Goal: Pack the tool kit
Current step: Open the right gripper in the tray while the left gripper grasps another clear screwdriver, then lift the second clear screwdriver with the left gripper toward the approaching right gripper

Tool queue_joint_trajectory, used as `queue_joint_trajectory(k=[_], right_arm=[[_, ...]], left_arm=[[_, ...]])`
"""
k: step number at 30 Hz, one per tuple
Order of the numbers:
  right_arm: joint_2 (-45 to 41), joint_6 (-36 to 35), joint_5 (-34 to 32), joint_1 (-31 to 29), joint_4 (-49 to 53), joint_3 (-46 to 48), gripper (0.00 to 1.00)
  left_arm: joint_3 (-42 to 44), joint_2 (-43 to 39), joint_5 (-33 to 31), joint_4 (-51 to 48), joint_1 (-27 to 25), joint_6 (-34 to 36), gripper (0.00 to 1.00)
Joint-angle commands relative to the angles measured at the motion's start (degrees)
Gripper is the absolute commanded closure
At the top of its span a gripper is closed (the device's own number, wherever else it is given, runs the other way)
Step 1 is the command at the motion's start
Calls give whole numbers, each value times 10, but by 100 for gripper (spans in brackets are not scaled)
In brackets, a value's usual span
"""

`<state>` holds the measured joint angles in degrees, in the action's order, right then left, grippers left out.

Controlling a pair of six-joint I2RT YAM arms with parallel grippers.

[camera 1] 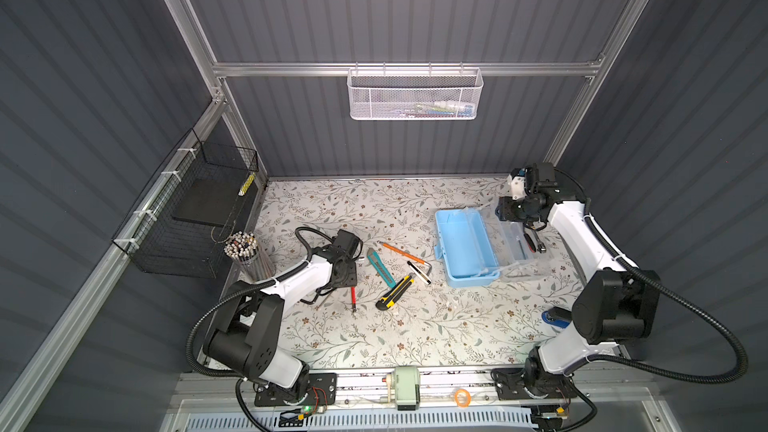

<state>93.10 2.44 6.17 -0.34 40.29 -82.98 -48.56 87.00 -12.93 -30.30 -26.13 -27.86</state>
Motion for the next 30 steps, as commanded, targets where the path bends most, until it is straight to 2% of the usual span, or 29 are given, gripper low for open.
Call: queue_joint_trajectory(k=[1,8,16,24,30], right_arm=[[-8,2,5,2,3,6,46],[-21,4,1,2,2,19,46],[-38,11,5,2,-9,36,45],[-48,18,11,3,-16,33,45],[-65,35,33,2,-26,46,46]], left_arm=[[16,9,-9,-1,6,-7,44],[25,30,-1,22,11,-11,51],[29,43,23,31,12,-1,77],[28,39,30,27,12,11,94],[3,19,33,12,12,22,100]])
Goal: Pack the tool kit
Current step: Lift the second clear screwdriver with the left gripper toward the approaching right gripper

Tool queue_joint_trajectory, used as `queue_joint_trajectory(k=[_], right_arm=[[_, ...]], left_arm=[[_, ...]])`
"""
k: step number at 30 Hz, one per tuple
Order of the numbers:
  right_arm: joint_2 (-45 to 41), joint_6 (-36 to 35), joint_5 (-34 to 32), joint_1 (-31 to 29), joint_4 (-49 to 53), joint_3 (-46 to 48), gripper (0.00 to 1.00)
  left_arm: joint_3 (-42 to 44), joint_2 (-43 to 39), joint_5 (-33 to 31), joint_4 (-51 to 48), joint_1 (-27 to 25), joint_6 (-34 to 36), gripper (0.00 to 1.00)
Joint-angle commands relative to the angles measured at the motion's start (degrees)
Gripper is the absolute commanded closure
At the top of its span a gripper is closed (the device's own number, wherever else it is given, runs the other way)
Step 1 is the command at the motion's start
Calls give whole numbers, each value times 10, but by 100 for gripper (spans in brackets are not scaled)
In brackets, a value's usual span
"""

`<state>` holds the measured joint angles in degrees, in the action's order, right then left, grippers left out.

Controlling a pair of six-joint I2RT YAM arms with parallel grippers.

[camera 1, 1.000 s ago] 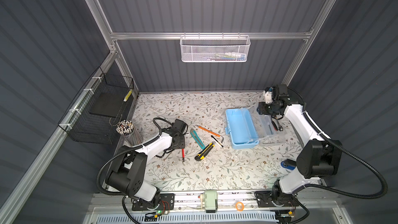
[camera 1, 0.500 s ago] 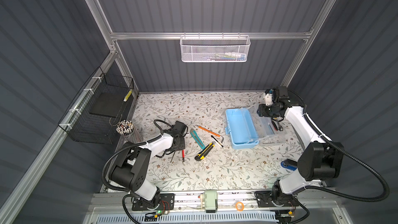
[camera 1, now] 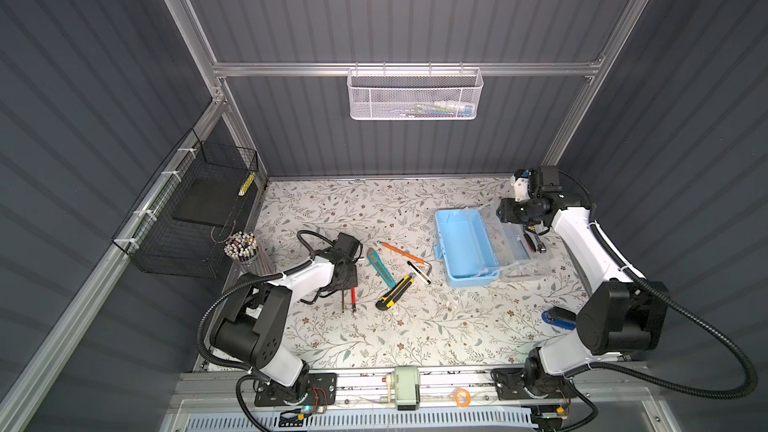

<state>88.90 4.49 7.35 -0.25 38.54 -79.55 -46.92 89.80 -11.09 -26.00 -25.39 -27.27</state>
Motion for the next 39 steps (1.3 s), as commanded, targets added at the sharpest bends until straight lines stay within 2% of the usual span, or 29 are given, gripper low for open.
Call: queue_joint_trajectory(k=[1,12,18,24,32,39], right_arm=[[-29,20,34,2,-18,20,46],[-80,118,159,-46,-124,102,43],[-89,180,183,-92,-199,142,41],[-94,245,219,-134,-288,189,43],[-90,301,239,-177,-346,226,45],[-69,325,242,-217,-396,237,46]], left_arm=[[-22,-15,13,-37,4,19,100],[-96,-86,25,-43,-25,22,100],[-125,-85,95,53,-66,18,100],[-152,-48,169,153,-109,9,100],[-142,-26,255,236,-122,0,100],[-127,-23,287,289,-132,-15,100]])
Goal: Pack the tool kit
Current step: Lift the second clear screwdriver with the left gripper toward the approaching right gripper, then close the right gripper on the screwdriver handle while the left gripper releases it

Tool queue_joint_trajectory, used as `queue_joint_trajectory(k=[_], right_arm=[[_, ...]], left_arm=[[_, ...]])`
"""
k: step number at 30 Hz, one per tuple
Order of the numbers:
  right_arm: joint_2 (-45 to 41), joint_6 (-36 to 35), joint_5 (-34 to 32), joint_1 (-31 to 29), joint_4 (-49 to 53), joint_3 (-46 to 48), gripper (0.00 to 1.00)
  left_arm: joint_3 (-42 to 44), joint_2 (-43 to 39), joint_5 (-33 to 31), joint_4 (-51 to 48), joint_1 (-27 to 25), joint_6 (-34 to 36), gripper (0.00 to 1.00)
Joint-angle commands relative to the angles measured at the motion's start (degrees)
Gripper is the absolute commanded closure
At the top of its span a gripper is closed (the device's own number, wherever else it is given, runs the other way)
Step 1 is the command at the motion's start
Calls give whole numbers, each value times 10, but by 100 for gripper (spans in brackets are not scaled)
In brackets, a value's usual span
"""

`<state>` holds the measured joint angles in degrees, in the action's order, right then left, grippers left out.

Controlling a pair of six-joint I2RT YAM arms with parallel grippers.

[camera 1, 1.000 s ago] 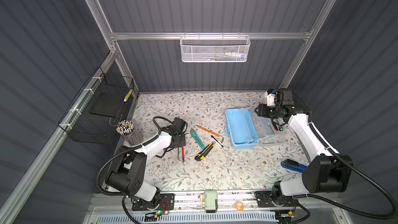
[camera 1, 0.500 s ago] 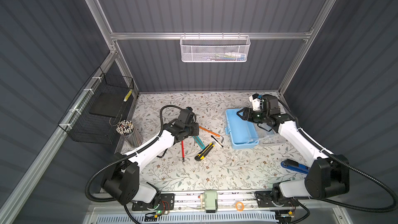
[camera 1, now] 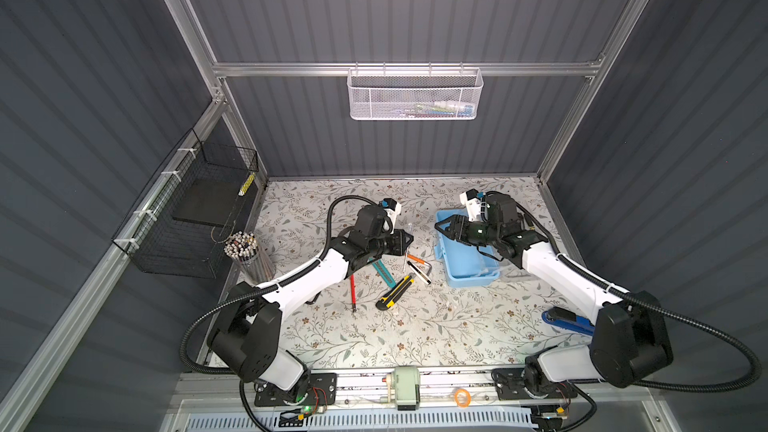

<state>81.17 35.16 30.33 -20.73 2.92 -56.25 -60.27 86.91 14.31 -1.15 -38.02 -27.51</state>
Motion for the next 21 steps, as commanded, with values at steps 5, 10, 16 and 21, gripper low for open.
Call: queue_joint_trajectory(k=[5,10,16,21], right_arm=[[20,27,14,-26,-56,-3,46],[28,32,18,-39,-67,-5,47],[35,41,18,-46,-78,-3,49],[46,46,18,-52,-87,-7,51]], left_arm=[[0,21,42,45,-9,-17,100],[-6,29,42,54,-11,-21,100],[-13,33,62,61,-11,-21,100],[-16,40,79,76,-14,-24,100]])
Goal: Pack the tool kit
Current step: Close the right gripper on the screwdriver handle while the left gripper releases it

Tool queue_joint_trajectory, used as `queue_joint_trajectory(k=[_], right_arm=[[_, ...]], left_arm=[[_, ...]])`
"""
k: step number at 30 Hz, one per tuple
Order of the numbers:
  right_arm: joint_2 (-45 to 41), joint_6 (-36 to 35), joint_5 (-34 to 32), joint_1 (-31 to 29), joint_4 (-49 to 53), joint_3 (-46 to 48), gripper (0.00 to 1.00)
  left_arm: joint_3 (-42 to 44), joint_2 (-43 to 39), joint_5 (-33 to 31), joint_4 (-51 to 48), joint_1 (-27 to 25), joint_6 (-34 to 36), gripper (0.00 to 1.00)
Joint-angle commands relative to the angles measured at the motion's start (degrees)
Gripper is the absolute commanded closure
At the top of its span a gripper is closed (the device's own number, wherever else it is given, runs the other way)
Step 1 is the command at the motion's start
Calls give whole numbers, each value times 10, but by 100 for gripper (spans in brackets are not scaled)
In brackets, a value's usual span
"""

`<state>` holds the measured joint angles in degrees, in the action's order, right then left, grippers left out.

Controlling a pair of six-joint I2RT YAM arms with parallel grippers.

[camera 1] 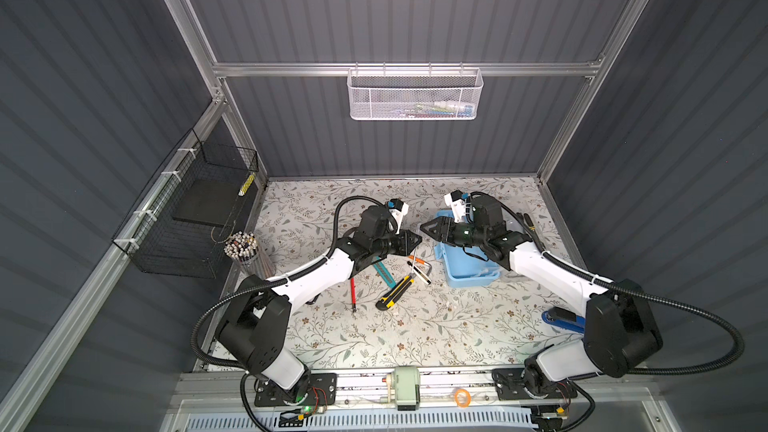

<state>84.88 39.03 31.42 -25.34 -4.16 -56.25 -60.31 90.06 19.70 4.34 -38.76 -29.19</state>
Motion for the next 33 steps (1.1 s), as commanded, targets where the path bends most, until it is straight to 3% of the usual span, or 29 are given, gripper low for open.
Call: queue_joint_trajectory(k=[1,12,22,27,30,32,33], right_arm=[[10,8,7,-7,-18,-8,52],[29,24,10,-19,-34,-16,59],[27,32,16,-20,-34,-13,80],[25,25,12,-20,-22,-11,84],[19,12,5,-19,-5,-15,86],[12,-7,-1,-17,20,-21,86],[6,-15,-4,-15,34,-24,87]], left_arm=[[-16,10,26,23,-8,-8,100],[-21,15,30,39,-11,-11,99],[-23,20,19,50,-12,-19,92],[-20,17,12,52,-12,-22,81],[-20,14,6,43,-12,-19,59],[-17,8,-4,35,-12,-15,37],[-15,4,-21,32,-12,-13,33]])
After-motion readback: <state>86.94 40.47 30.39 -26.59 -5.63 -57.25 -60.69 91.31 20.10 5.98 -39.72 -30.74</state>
